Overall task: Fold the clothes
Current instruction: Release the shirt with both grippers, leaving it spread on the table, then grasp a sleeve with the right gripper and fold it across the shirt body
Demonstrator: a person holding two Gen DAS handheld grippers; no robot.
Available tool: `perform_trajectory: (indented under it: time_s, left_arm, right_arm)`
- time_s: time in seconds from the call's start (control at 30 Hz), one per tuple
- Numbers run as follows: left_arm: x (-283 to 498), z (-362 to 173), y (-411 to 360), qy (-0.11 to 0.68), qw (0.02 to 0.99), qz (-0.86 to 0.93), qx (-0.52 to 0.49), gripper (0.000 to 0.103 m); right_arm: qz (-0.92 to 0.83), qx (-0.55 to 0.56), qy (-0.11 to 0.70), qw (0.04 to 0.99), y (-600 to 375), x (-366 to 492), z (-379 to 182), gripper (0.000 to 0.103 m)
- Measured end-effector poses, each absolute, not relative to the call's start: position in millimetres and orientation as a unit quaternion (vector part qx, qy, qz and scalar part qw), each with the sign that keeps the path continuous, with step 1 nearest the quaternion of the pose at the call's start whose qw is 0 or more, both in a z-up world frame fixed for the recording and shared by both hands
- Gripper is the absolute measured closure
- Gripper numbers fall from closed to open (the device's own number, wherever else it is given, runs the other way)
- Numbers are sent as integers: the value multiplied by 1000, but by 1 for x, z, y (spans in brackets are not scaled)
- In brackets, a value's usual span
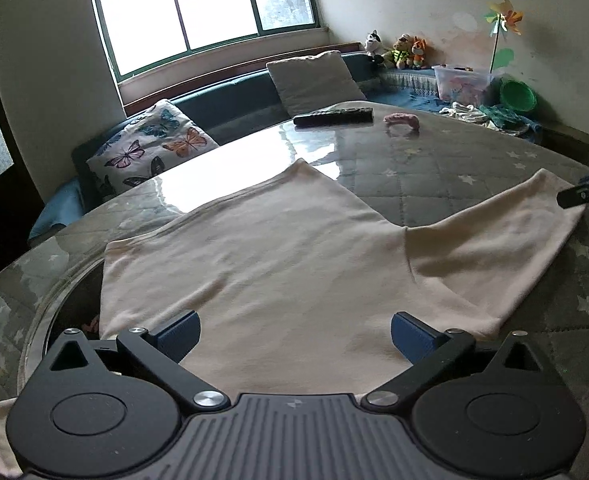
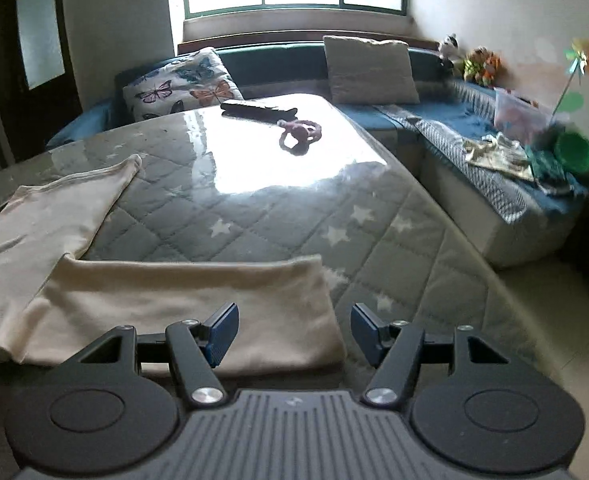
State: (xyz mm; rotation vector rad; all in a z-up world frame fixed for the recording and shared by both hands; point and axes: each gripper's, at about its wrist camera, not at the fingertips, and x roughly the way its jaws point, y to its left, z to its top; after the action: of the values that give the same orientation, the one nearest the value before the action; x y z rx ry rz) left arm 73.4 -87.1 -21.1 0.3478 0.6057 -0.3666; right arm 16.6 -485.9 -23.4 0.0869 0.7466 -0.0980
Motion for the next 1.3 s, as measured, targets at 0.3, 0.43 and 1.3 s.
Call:
perform_trajectory:
  time_s: [0.3, 0.43, 1.3]
  left_arm:
    - [68, -28, -95, 301, 916, -187, 186, 0]
    - [66, -28, -98, 299, 914, -195, 194, 0]
    - [69, -34, -109, 293, 910, -216, 200, 0]
  right_arm:
    - [-62, 85, 353, 930, -491, 11, -33, 80]
    - [-65, 83, 340, 934, -494, 18, -26, 94]
    - [18, 54, 275, 960, -467, 49, 63, 95]
